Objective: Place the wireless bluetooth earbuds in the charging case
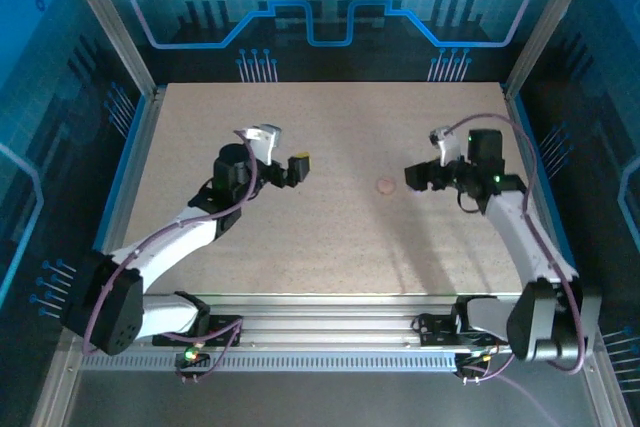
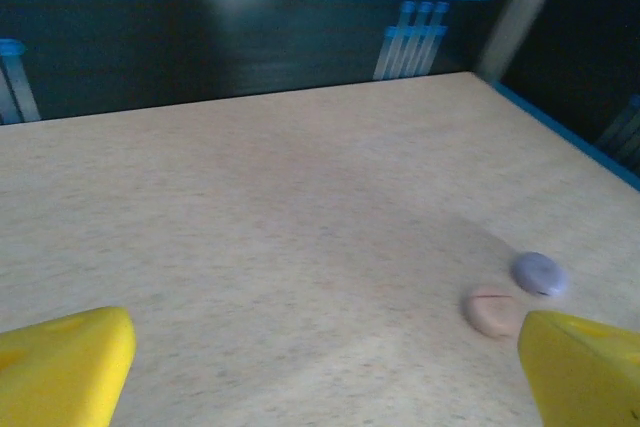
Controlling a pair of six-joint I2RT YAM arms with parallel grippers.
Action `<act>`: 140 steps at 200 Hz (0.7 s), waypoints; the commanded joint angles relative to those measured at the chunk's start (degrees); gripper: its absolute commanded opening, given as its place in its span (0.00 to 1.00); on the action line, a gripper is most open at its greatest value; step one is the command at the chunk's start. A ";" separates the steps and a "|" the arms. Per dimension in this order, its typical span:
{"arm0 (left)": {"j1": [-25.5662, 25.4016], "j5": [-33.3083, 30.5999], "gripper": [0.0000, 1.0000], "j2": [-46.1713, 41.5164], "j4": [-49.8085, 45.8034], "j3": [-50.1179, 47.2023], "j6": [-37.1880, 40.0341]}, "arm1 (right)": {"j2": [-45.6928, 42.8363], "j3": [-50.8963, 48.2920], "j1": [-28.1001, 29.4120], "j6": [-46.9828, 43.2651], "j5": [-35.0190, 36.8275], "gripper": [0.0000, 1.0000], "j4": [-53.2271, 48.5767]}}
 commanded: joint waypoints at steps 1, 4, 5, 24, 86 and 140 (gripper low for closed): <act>3.97 -9.02 0.99 -2.10 -9.63 0.98 0.32 | -4.31 -9.39 -0.87 1.96 4.42 1.00 13.60; 4.59 -9.59 0.99 -2.28 -9.82 0.87 0.30 | -4.87 -10.75 -0.95 2.08 4.97 1.00 15.22; 4.83 -9.75 0.99 -2.32 -9.88 0.87 0.30 | -5.03 -11.16 -1.01 2.12 5.19 1.00 15.76; 8.61 -13.08 0.99 -2.86 -11.03 -0.10 0.26 | -6.85 -18.39 -1.65 2.42 7.81 1.00 25.60; 16.51 -16.95 0.99 -0.01 5.70 -14.44 0.68 | 0.26 -27.92 -3.45 0.32 12.48 1.00 46.95; 17.79 -19.62 0.99 10.05 27.45 -19.72 4.97 | 5.51 -26.91 -4.72 0.18 10.10 1.00 53.50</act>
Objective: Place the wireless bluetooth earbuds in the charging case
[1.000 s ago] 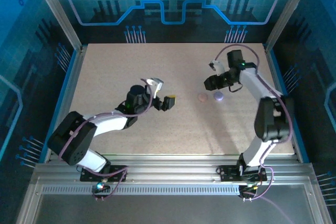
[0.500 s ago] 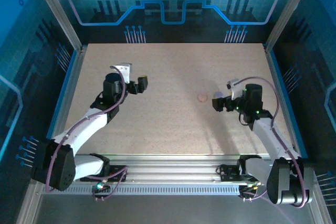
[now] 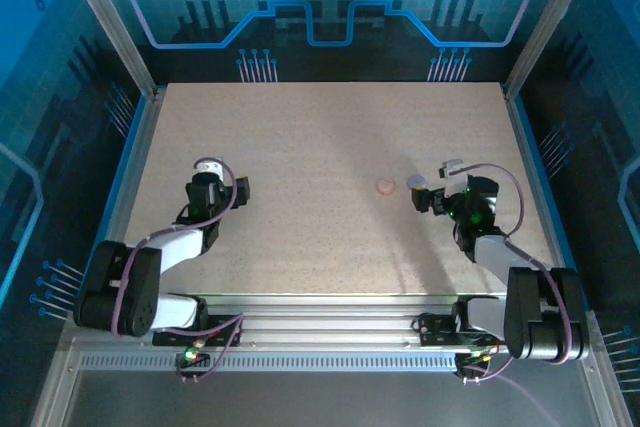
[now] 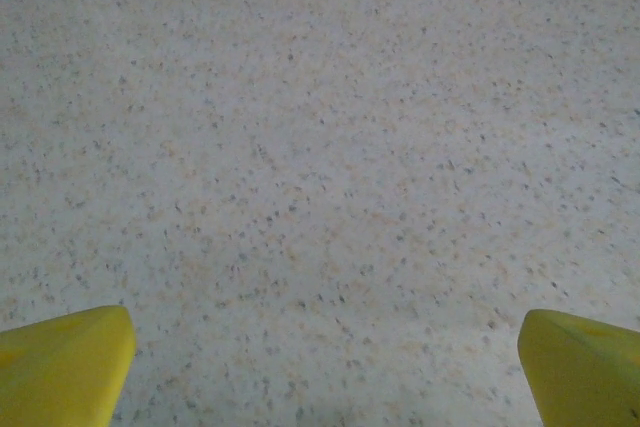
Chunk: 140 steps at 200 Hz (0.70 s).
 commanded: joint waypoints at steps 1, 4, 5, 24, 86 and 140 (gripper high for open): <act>1.08 -1.83 0.99 3.57 16.06 -0.70 3.04 | 1.98 1.37 -0.98 -0.50 -0.65 1.00 5.53; 1.16 -1.49 0.99 4.51 16.86 -0.86 2.99 | 1.98 1.53 -0.93 -0.53 -0.70 1.00 5.06; 1.16 -1.39 0.99 4.89 17.41 -1.01 3.05 | 2.00 1.55 -0.96 -0.52 -0.73 1.00 4.96; 0.70 1.35 0.99 12.50 33.52 -4.90 6.04 | 1.60 0.89 -0.91 -0.60 -0.66 1.00 5.90; 3.26 1.41 0.99 10.45 23.07 -1.45 1.50 | 2.73 0.76 -0.35 3.17 -1.19 1.00 8.95; 3.28 1.69 0.99 10.47 23.00 -1.43 1.69 | 14.23 2.27 4.26 1.98 3.04 1.00 17.72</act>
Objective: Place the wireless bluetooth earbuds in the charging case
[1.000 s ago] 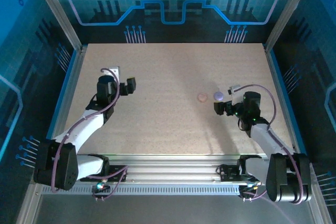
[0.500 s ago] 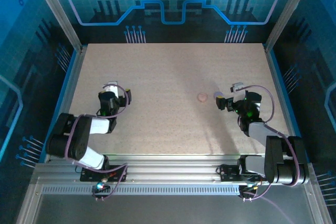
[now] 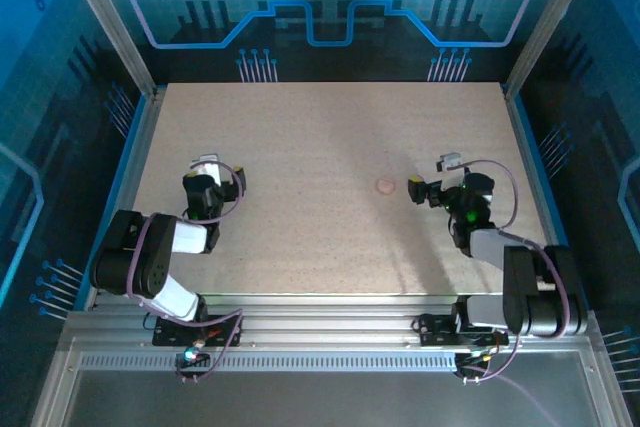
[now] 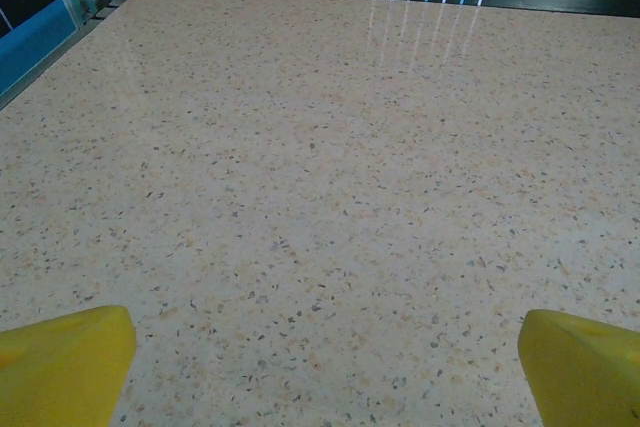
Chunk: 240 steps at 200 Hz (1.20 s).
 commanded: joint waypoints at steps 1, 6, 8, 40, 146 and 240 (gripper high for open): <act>0.42 1.06 0.99 -0.62 0.28 0.69 -0.53 | 5.80 1.59 2.26 -0.57 2.29 1.00 6.04; 0.42 1.03 0.99 -0.62 0.26 0.77 -0.48 | 6.98 2.06 2.75 -1.12 2.69 1.00 6.23; 0.42 1.09 0.99 -0.62 0.25 0.78 -0.49 | 7.47 2.21 2.96 -1.35 2.79 1.00 6.60; 0.42 1.21 0.99 -0.62 0.16 0.78 -0.48 | 7.48 3.37 3.65 -1.33 4.13 1.00 4.57; 0.42 1.22 0.99 -0.62 0.12 0.78 -0.44 | 7.57 4.32 2.62 0.23 4.71 1.00 2.51; 0.42 1.24 0.99 -0.61 0.11 0.78 -0.50 | 7.57 4.32 2.62 0.20 4.79 1.00 2.51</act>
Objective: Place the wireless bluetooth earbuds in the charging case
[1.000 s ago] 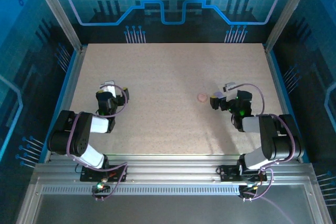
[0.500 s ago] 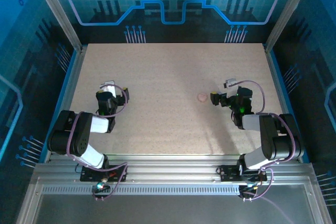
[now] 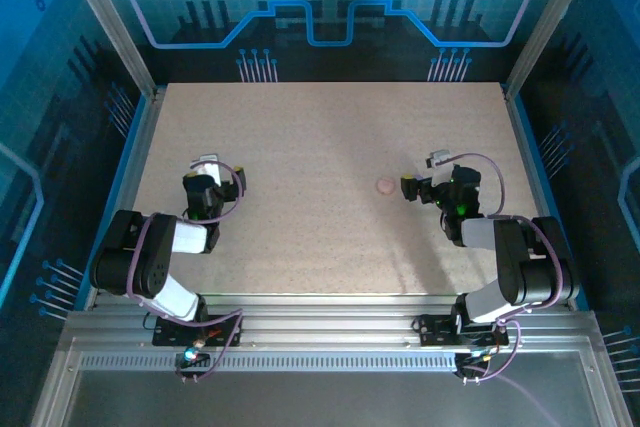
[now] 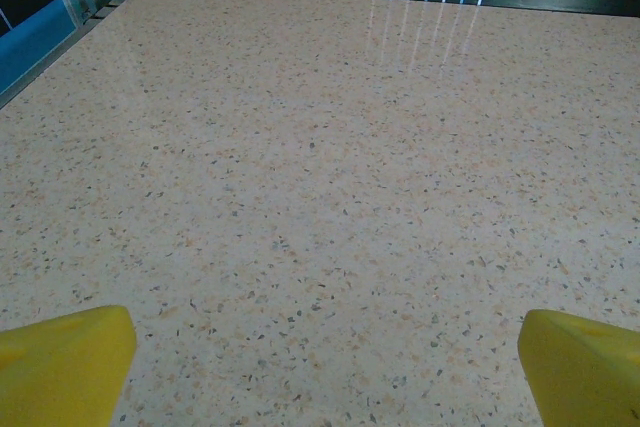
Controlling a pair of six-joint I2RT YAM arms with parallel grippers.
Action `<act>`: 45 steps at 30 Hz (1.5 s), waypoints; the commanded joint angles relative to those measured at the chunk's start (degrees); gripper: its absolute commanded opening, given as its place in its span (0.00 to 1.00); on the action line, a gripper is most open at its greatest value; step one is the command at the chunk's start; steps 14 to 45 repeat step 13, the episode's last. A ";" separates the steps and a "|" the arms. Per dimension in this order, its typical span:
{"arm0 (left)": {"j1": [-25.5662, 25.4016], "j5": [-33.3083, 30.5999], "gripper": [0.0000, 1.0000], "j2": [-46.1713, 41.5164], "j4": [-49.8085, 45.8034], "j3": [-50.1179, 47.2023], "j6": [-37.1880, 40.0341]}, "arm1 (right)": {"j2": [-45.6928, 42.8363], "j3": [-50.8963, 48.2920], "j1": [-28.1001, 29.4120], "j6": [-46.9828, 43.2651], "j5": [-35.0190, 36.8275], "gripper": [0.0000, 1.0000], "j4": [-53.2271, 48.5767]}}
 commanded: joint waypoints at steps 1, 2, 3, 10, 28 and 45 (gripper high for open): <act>0.42 1.20 0.99 -0.61 0.13 0.78 -0.47 | 0.33 0.82 -0.46 0.57 1.10 1.00 0.83; 0.42 1.18 0.99 -0.62 0.19 0.82 -0.44 | 0.33 0.82 -0.45 0.61 1.10 1.00 0.83; 0.42 1.20 0.99 -0.57 0.18 0.79 -0.44 | 0.33 0.80 -0.46 0.55 1.08 1.00 0.83; 0.59 1.75 0.99 -0.61 -0.06 0.87 -0.61 | 0.33 0.97 -0.46 0.62 1.10 1.00 0.74; 0.59 1.57 0.99 -0.62 0.13 0.78 -0.55 | 0.33 0.82 -0.44 0.56 1.10 1.00 0.83; 0.59 1.57 0.99 -0.62 0.13 0.78 -0.55 | 0.33 0.82 -0.44 0.56 1.10 1.00 0.83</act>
